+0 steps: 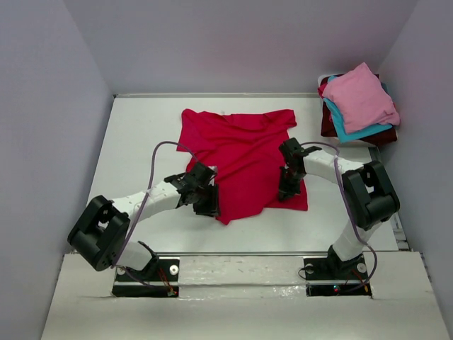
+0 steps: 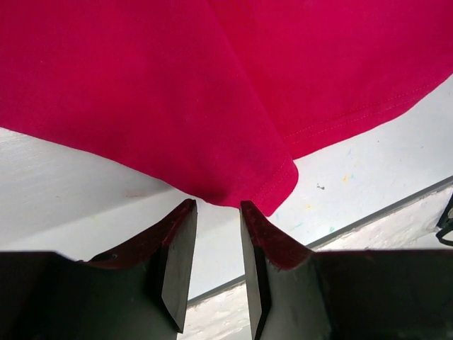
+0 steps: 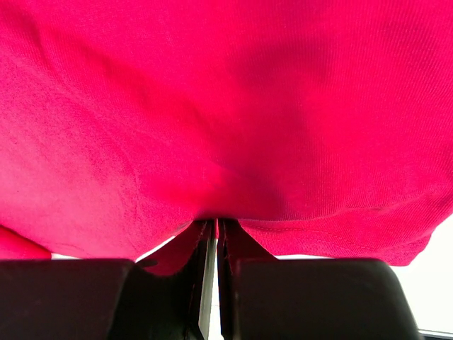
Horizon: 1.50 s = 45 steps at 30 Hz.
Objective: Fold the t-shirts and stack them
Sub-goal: Flatten the tshirt out
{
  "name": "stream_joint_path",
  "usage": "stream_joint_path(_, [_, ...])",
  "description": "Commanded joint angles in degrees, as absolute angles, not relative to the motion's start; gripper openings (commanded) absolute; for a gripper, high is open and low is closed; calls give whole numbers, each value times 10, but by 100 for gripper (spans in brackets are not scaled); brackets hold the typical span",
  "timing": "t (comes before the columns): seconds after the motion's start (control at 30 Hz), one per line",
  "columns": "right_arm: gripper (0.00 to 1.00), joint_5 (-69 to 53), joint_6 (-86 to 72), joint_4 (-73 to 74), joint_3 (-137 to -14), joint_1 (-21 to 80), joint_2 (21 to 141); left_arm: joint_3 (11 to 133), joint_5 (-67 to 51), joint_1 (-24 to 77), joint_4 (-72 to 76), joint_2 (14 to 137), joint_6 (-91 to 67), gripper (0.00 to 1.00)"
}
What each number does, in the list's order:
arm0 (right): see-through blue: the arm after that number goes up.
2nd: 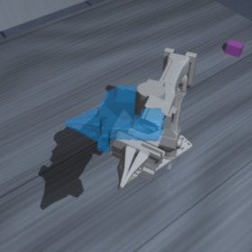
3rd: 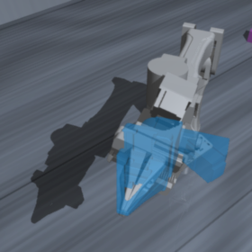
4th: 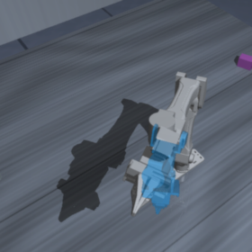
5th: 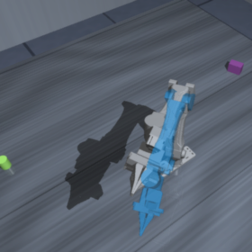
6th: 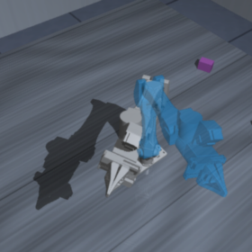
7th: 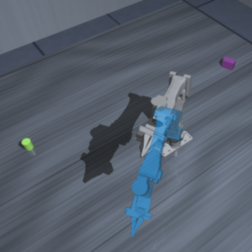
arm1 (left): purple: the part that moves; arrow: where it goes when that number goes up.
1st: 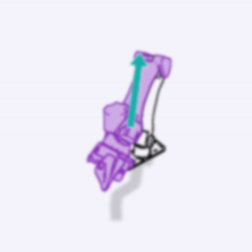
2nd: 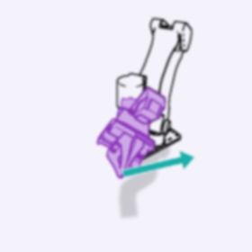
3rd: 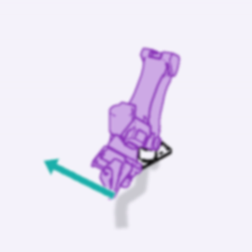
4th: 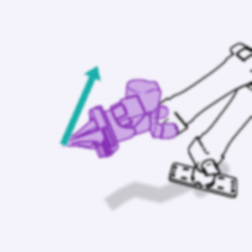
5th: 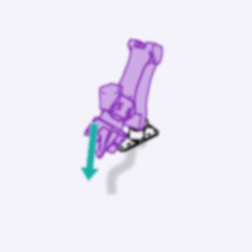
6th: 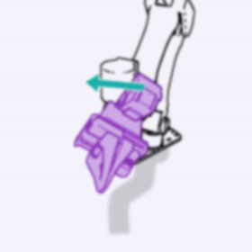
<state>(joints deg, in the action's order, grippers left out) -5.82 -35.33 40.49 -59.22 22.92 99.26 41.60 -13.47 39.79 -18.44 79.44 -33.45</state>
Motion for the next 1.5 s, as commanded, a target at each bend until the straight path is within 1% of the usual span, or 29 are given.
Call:
stream_joint_path(0.0, [11, -15, -339, 366, -570, 226, 1036, 406, -139, 396, -168, 804, -326, 43])
stream_joint_path(0.07, [11, -14, -338, 365, -570, 226, 1035, 410, -135, 396, -165, 815, -323, 42])
stream_joint_path(0.17, [11, -15, -338, 365, -567, 226, 1034, 418, -130, 396, -164, 826, -314, 37])
stream_joint_path(0.27, [11, -16, -338, 364, -563, 226, 1031, 425, -131, 389, -163, 840, -308, 36])
stream_joint_path(0.37, [11, -14, -339, 365, -560, 226, 1027, 429, -129, 389, -157, 846, -307, 26])
stream_joint_path(0.43, [11, -13, -339, 365, -558, 226, 1025, 432, -129, 384, -155, 846, -307, 22])
stream_joint_path(0.47, [11, -14, -339, 365, -557, 226, 1025, 432, -129, 384, -156, 846, -307, 16])
stream_joint_path(0.5, [11, -13, -340, 365, -556, 226, 1024, 434, -129, 384, -157, 847, -307, 13])
stream_joint_path(0.6, [10, -12, -339, 365, -555, 226, 1025, 434, -125, 384, -162, 846, -307, 6])
stream_joint_path(0.9, [11, -4, -338, 361, -547, 221, 1030, 433, -105, 384, -195, 797, -304, 6])
stream_joint_path(0.97, [7, -6, -339, 359, -543, 221, 1031, 434, -92, 379, -209, 783, -303, 6])
stream_joint_path(1.03, [7, -7, -340, 359, -543, 221, 1032, 437, -78, 379, -218, 773, -302, 6])
stream_joint_path(1.37, [7, -4, -340, 378, -564, 215, 1034, 458, -66, 379, -250, 765, -308, 6])
stream_joint_path(1.47, [7, -3, -338, 386, -573, 215, 1034, 469, -61, 379, -260, 764, -303, 7])
